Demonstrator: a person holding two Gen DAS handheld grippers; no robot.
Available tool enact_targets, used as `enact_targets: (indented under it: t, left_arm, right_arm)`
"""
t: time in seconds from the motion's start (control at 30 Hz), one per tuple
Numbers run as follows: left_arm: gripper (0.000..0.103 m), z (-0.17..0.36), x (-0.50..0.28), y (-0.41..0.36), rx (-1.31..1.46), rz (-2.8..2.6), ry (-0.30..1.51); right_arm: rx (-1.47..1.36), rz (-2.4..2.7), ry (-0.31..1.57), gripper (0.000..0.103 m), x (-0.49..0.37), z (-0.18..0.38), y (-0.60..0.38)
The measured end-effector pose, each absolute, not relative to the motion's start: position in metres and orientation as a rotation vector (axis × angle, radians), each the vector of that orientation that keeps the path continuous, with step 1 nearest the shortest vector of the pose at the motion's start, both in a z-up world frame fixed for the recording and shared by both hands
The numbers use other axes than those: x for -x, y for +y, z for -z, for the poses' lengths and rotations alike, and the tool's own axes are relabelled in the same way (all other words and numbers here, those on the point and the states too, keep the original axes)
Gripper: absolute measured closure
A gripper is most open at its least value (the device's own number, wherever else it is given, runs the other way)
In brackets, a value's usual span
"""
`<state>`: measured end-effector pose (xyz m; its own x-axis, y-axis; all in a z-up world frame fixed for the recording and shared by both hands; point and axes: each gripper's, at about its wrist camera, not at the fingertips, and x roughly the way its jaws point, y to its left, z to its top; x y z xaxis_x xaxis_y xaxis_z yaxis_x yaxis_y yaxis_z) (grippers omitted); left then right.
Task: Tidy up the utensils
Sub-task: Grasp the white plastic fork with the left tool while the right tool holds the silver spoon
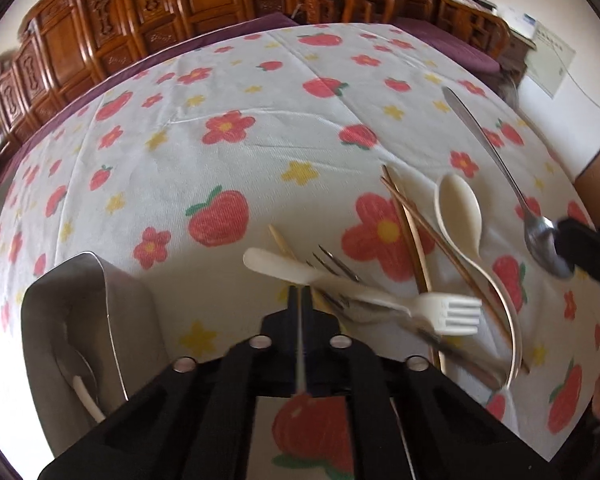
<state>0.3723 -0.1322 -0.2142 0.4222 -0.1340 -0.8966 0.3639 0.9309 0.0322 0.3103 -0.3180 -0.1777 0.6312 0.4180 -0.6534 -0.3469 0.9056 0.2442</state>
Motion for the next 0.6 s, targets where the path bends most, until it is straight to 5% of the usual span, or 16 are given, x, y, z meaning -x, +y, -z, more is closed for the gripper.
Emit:
enact_targets:
  t: [0.27, 0.33, 0.4, 0.6]
  left_arm:
    - [0.101, 0.207, -0.366, -0.124, -0.239, 0.315, 1.078]
    - [0.091, 0.207, -0.370, -0.123, -0.210, 0.300, 1.075]
    - [0.063, 0.208, -0.374, -0.121, -0.167, 0.281, 1.069]
    - [0.058, 0.213, -0.387, -0.118, -0.027, 0.243, 1.069]
  right_arm:
    - [-0.097, -0.441, 0.768, 0.101, -0.310, 0.177, -0.317]
    - [-0.101, -0.438, 0.768, 0.101, -0.310, 0.177, -0.318]
    - [-0.102, -0.436, 0.769, 0.101, -0.310, 0.177, -0.318]
    - [-0.104, -0.439, 0.768, 0.101, -0.310, 0.176, -0.319]
